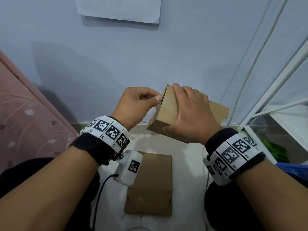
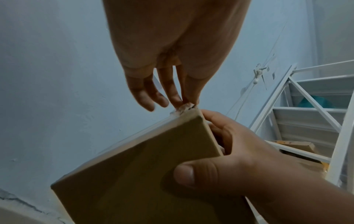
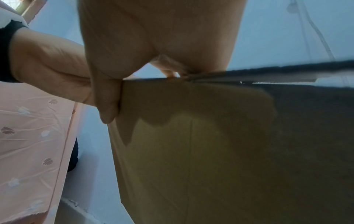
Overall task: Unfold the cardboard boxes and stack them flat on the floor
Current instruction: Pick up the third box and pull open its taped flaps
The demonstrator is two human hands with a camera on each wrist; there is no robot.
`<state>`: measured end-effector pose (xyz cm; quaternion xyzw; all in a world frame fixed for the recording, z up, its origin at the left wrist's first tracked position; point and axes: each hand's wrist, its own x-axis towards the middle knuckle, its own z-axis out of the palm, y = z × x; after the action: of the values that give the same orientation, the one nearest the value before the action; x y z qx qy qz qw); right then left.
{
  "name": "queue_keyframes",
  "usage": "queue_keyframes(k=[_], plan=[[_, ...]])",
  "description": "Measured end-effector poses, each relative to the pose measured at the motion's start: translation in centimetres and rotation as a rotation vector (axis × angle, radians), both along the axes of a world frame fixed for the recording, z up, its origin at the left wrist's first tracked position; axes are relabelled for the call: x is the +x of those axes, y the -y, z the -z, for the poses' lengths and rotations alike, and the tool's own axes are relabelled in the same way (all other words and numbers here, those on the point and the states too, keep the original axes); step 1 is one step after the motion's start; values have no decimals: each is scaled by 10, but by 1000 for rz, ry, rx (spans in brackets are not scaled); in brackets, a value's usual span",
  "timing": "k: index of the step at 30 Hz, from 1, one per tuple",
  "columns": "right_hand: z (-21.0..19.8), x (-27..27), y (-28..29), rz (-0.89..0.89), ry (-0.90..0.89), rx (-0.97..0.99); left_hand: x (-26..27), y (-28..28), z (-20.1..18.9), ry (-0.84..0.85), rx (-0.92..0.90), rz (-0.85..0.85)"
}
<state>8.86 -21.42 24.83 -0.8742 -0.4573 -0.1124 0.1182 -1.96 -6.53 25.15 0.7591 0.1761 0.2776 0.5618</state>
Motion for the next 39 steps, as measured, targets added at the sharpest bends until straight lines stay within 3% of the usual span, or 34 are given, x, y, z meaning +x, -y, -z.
queue_keyframes(k=[14,27,32,39], plan=[[1,1,1,10,39,-12,-3,1,-6,-35,-225,79],[0,0,1,-3,45,2,0,-5,-3,-13,-472,43],[0,1,1,-7,43,23,1,-5,-2,0,-480,47],[-3,0,4,-38,-25,133,0,-3,-2,44,-349,-3]])
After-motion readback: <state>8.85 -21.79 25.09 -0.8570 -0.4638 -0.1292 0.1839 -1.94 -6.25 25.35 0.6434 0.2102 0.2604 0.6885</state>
